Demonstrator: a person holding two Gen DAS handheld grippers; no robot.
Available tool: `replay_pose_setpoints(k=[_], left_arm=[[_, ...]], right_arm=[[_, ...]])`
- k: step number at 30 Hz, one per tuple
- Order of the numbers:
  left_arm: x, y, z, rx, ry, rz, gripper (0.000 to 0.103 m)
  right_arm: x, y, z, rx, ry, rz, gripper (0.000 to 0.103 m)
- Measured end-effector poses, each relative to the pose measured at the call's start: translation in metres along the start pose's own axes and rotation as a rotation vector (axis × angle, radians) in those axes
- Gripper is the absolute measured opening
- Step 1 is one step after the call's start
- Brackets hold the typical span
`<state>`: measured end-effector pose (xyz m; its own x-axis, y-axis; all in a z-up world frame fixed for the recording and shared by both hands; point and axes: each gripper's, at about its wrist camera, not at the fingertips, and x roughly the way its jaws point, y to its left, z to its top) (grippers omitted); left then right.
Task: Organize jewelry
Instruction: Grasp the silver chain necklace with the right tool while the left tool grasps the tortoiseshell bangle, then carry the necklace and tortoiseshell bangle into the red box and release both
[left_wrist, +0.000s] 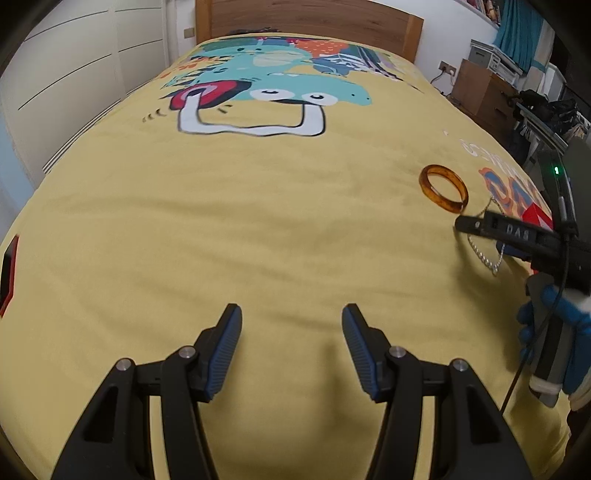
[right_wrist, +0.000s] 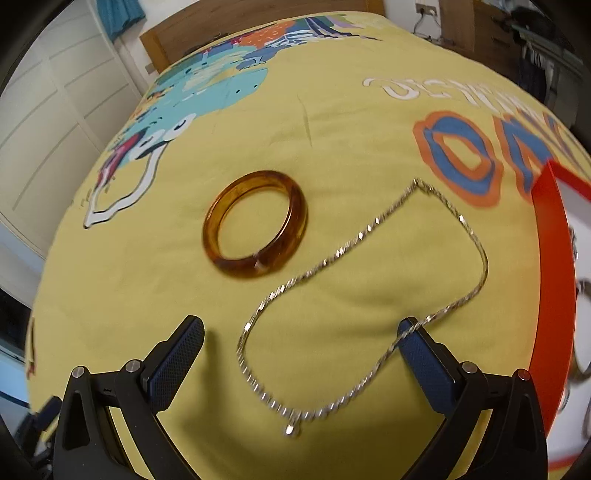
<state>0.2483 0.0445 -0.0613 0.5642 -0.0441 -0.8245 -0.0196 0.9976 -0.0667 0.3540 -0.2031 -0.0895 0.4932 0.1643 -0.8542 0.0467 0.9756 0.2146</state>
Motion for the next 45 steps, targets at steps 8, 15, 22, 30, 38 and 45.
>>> replay_pose_setpoints(k=[8,15,22,30,38,45], left_arm=[[0.037,-0.038,0.051,0.028,0.015,-0.131,0.054],[0.073,-0.088,0.109,0.045,0.022,-0.237,0.054],[0.114,-0.131,0.137,0.095,0.067,-0.228,0.053],[0.139,-0.154,0.13,0.167,0.095,-0.133,0.009],[0.101,-0.147,0.113,0.126,0.069,-0.179,0.008],[0.052,-0.146,0.102,0.127,0.035,-0.19,0.008]], right_arm=[[-0.006,-0.011,-0.003,-0.116,0.0,-0.06,0.027],[-0.028,-0.022,-0.027,-0.147,-0.005,0.059,0.002],[-0.063,-0.028,-0.051,-0.135,-0.063,0.191,0.002],[-0.102,-0.035,-0.064,-0.118,-0.115,0.259,0.002],[-0.144,-0.047,-0.069,-0.104,-0.179,0.266,0.002],[-0.189,-0.059,-0.078,-0.096,-0.24,0.249,0.002]])
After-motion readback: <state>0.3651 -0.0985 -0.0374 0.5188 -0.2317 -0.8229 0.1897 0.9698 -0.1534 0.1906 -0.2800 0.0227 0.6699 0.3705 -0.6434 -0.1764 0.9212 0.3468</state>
